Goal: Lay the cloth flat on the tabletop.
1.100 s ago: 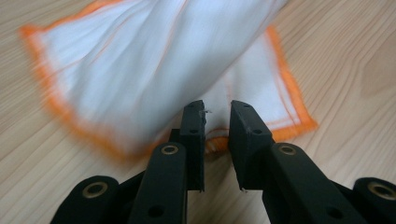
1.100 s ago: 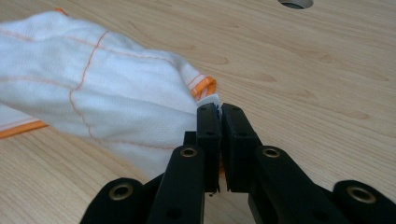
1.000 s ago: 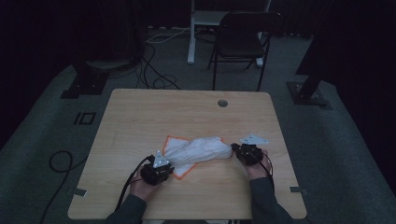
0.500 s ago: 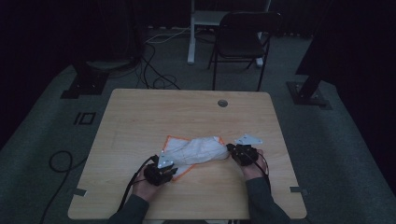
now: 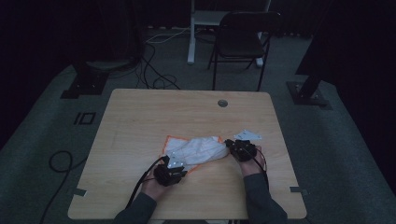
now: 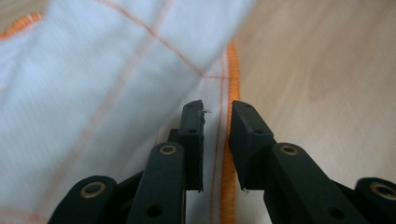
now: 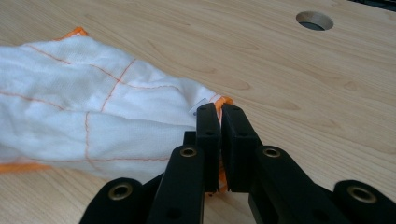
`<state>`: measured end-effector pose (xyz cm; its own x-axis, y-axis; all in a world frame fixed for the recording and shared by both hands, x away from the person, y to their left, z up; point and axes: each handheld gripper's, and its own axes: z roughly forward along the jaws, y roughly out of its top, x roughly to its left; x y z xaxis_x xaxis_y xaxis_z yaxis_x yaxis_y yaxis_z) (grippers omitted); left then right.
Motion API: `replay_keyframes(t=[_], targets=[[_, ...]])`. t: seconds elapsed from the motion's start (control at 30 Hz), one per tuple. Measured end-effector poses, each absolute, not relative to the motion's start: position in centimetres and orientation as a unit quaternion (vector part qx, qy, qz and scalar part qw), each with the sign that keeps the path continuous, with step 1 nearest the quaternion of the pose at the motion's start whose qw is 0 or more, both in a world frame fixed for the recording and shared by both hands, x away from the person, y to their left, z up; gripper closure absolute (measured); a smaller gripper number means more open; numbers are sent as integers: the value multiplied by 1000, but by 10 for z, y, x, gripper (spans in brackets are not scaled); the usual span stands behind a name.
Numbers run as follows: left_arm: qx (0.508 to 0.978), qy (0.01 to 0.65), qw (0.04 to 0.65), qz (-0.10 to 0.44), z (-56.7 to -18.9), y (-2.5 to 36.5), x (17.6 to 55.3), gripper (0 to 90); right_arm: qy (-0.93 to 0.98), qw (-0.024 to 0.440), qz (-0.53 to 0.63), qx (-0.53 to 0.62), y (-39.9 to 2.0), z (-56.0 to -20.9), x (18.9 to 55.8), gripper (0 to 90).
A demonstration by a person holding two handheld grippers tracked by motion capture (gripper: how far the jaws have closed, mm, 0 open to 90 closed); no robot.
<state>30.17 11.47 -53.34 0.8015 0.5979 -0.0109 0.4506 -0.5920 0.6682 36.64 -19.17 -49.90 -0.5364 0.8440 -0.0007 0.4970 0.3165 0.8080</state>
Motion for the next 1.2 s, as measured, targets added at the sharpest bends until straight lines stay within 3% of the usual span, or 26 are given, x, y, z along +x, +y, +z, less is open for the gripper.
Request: replay_keyframes(t=[0.6,0.97,1.2], targets=[[851,383,329,143,-533,186,296,745,791,202,372,442,-191,-513,375,812],[838,384,356,155,-516,181,302,670,787,196,370,453,-188,-521,384,759],[830,375,377,168,-500,164,320,646,784,189,379,455,-178,-518,398,614]])
